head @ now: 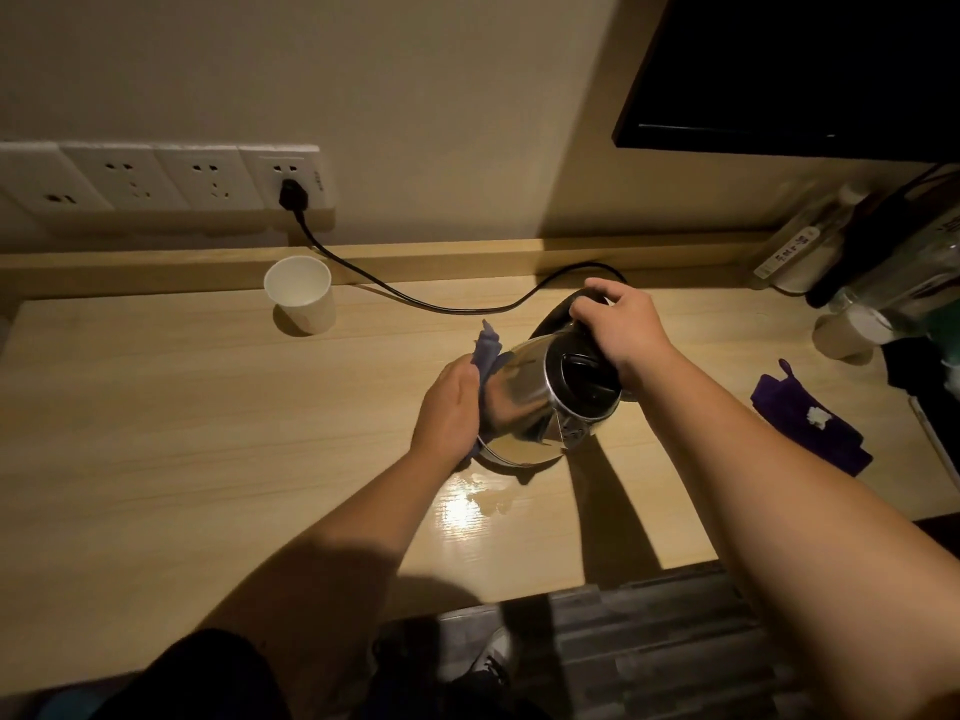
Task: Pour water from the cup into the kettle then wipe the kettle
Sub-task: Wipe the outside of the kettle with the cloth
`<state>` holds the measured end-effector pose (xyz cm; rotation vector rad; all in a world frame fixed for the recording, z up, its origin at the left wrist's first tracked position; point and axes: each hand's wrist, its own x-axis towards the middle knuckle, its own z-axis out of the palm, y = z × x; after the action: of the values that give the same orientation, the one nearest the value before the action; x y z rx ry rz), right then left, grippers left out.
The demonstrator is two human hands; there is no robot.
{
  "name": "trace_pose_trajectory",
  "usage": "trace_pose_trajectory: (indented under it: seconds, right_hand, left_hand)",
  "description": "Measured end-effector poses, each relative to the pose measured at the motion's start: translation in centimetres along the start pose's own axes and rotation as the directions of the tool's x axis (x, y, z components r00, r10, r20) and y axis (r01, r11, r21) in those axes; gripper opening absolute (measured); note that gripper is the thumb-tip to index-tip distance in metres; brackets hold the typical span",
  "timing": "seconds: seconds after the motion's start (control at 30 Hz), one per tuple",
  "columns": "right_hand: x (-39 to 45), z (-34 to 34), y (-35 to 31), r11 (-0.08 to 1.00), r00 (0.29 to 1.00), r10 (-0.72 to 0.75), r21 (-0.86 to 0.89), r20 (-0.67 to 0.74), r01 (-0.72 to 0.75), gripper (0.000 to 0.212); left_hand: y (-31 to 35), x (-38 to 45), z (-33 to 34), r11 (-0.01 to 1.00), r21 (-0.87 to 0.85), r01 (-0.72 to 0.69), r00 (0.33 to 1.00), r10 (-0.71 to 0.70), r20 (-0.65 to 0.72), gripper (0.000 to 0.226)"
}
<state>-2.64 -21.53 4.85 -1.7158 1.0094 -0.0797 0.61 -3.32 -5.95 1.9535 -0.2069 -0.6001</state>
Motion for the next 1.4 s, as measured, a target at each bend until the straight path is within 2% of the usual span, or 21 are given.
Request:
trace_pose_trajectory:
  seconds: [0.13, 0.2, 0.33, 0.43, 0.57, 0.7, 0.77, 0.8, 0.87, 0.93, 1.0, 1.03, 1.1, 1.17, 1.3, 1.4]
  right_hand:
    - [-0.2, 1.6, -0.6, 1.0, 0.999, -0.017, -0.017, -0.037, 0.016, 0.053]
    - [-0.2, 2.5, -0.7, 0.999, 0.998, -0.025, -0.035, -0.063, 0.023, 0.054]
    - [-0.3, 3.4, -0.5, 0.997, 0.993, -0.02, -0.075, -0.114, 0.011, 0.056]
    - [0.0, 3.4, 0.2, 0.999, 0.988, 0.022, -0.037, -0.155, -0.028, 0.055]
    - [0.1, 3.4, 1.1, 0.989, 0.973, 0.124, 0.101, -0.194, -0.106, 0.052]
    - [0.0, 2.9, 1.3, 0.967, 0.961, 0.221, 0.168, -0.169, -0.193, 0.07]
    - [0.0, 2.3, 1.6, 0.976, 0.963, 0.217, 0.065, -0.162, -0.209, 0.074]
    - [-0.4, 1.9, 1.6, 0.983, 0.975, 0.17, -0.037, -0.146, -0.177, 0.071]
    - [-1.1, 0.8, 1.9, 0.941, 0.996, -0.046, -0.337, -0.074, 0.018, 0.064]
    - [-1.7, -0.7, 2.0, 0.733, 0.948, -0.294, -0.607, 0.125, 0.308, 0.06]
    - [-1.5, -1.8, 1.6, 0.517, 0.856, -0.356, -0.685, 0.374, 0.514, 0.055]
    - [-1.1, -2.1, 1.5, 0.463, 0.828, -0.343, -0.688, 0.443, 0.559, 0.056]
    - [-0.6, -2.2, 1.5, 0.387, 0.802, -0.353, -0.706, 0.482, 0.594, 0.06]
    - [-0.7, -1.7, 1.9, 0.346, 0.811, -0.39, -0.746, 0.437, 0.569, 0.056]
    - [-2.1, -0.4, 3.3, 0.39, 0.865, -0.443, -0.818, 0.236, 0.423, 0.055]
    - [-3.1, 0.6, 3.8, 0.404, 0.899, -0.42, -0.863, 0.12, 0.304, 0.057]
  left_hand:
    - [-2.9, -3.0, 1.5, 0.996, -0.088, 0.031, 0.99, -0.043, -0.136, 0.033]
    - [-3.8, -4.6, 2.7, 0.99, -0.119, 0.075, 0.98, -0.095, -0.172, 0.027]
    - [-4.7, -6.3, 4.1, 0.989, -0.085, 0.122, 0.965, -0.138, -0.221, 0.019]
    - [-4.2, -5.7, 3.4, 0.982, -0.092, 0.167, 0.96, -0.183, -0.214, 0.017]
    - [-4.1, -4.2, 1.6, 0.971, -0.059, 0.23, 0.953, -0.237, -0.191, 0.027]
    - [-4.7, -2.9, -0.2, 0.955, -0.096, 0.28, 0.947, -0.292, -0.134, 0.034]
    - [-4.8, -2.8, -1.1, 0.946, -0.121, 0.299, 0.942, -0.313, -0.123, 0.035]
    - [-4.8, -2.7, -1.6, 0.939, -0.147, 0.311, 0.937, -0.329, -0.116, 0.034]
    - [-4.9, -2.4, -2.5, 0.918, -0.215, 0.332, 0.929, -0.358, -0.095, 0.032]
    - [-4.9, -2.2, -3.5, 0.902, -0.271, 0.336, 0.928, -0.367, -0.07, 0.03]
    - [-4.9, -2.1, -4.4, 0.886, -0.321, 0.334, 0.926, -0.373, -0.066, 0.027]
    - [-4.8, -2.1, -4.7, 0.875, -0.35, 0.335, 0.923, -0.38, -0.067, 0.026]
    - [-4.7, -2.0, -5.4, 0.868, -0.369, 0.334, 0.92, -0.385, -0.075, 0.025]
    - [-4.4, -2.0, -5.9, 0.866, -0.381, 0.324, 0.92, -0.383, -0.087, 0.025]
    - [-3.0, -2.4, -6.7, 0.926, -0.309, 0.217, 0.946, -0.278, -0.167, 0.022]
    - [-2.4, -2.3, -7.1, 0.915, -0.335, 0.224, 0.941, -0.292, -0.169, 0.024]
